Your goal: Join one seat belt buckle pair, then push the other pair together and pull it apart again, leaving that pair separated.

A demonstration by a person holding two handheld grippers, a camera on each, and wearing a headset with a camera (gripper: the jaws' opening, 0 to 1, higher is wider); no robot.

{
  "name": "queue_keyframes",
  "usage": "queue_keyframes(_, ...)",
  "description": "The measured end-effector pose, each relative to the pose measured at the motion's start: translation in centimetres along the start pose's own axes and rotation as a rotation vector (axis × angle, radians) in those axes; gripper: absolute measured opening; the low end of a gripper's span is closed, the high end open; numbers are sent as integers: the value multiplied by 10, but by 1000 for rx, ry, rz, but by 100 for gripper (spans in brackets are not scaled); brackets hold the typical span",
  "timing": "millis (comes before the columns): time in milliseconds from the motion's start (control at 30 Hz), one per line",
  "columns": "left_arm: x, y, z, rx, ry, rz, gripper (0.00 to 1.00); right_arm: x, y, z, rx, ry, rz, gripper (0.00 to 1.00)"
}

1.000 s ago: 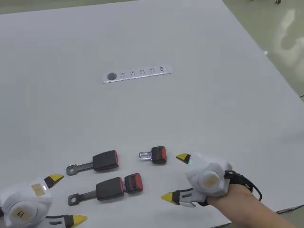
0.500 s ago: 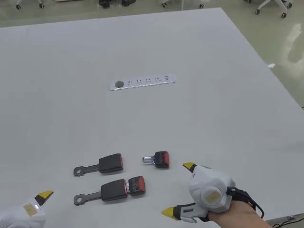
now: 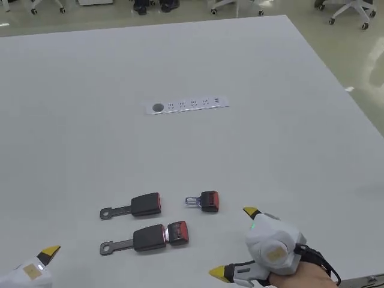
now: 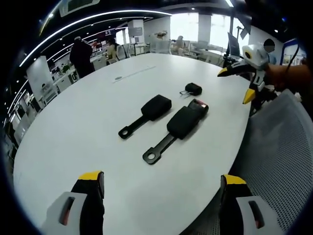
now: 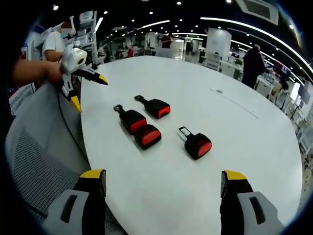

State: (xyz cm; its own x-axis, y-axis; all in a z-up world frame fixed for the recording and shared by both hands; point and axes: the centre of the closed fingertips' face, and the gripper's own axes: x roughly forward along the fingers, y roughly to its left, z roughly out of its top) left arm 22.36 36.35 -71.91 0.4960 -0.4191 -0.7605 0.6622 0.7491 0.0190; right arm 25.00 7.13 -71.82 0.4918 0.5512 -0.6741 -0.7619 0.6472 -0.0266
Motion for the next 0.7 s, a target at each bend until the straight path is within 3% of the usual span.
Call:
queue_keyframes(233,0,-5,3,-22,-6,-1,100,1,5,-1,6,1,7,99)
queue_keyframes(367,0,-11,9,-39,-39,-10,100,2,8,0,12,-1,10,99)
queue_keyframes(433,1,-7,7,-45,-53,-7,100,2,9,1,10,-6,9,99)
queue_keyframes(533,1,-8,13,-70,-86,-3,100,3,9,2,13,-9,7,99)
queue_keyframes(700,3,-4,6,-104,-77,0,100,1,7,8,35,-21,-16,99)
